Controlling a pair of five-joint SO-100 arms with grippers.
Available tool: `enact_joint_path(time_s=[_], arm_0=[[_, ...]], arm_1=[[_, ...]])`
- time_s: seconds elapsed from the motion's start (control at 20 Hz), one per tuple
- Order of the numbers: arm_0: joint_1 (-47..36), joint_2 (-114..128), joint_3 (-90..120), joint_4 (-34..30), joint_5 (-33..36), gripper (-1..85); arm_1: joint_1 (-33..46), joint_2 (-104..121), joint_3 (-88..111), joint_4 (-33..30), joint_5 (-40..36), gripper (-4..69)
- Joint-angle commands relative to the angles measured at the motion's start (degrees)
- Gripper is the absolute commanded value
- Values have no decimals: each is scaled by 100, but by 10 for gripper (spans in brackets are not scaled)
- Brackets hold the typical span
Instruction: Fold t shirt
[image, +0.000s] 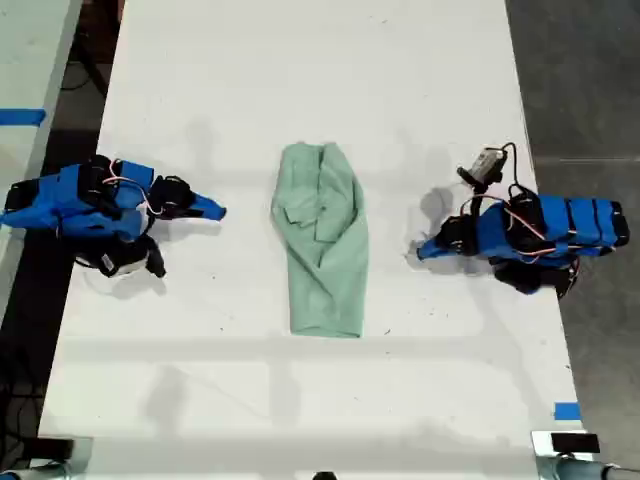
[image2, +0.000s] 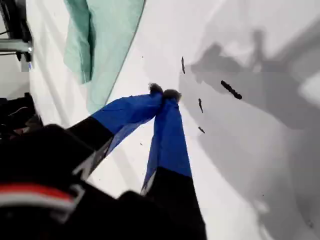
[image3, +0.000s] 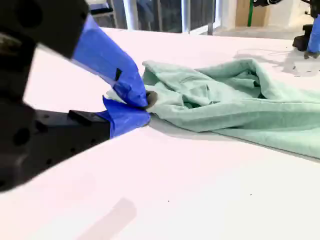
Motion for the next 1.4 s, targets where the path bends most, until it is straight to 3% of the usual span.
enact_joint_path(time_s=[0.0,0.45,0.5,0.6,0.75,0.85,0.95,1.05,1.35], arm_0=[[-264,62,53,44,-132,-1],[-141,62,35,70,-264,-1],[193,70,-70,62,-457,-2],[211,-220,-378,18,-571,-2],[958,-3015,-1775,-993,-1406,16],[1564,-5414,-3357,-1433,-1600,161],[1978,-7225,-4685,-1749,-1600,180],[2268,-8420,-5405,-2241,-1617,181],[2742,-11338,-7550,-2769,-1916,175]], arm_1=[[149,53,44,281,53,-27],[211,53,97,246,141,-24],[105,53,70,369,826,-22],[-53,-255,-132,360,1406,-22],[-782,-3393,-1934,-422,1652,-31],[-1107,-5801,-3788,-492,1626,-28],[-1327,-7436,-5396,-422,1248,154],[-1433,-8534,-6328,-448,861,258],[-1696,-10854,-8227,-527,633,292]])
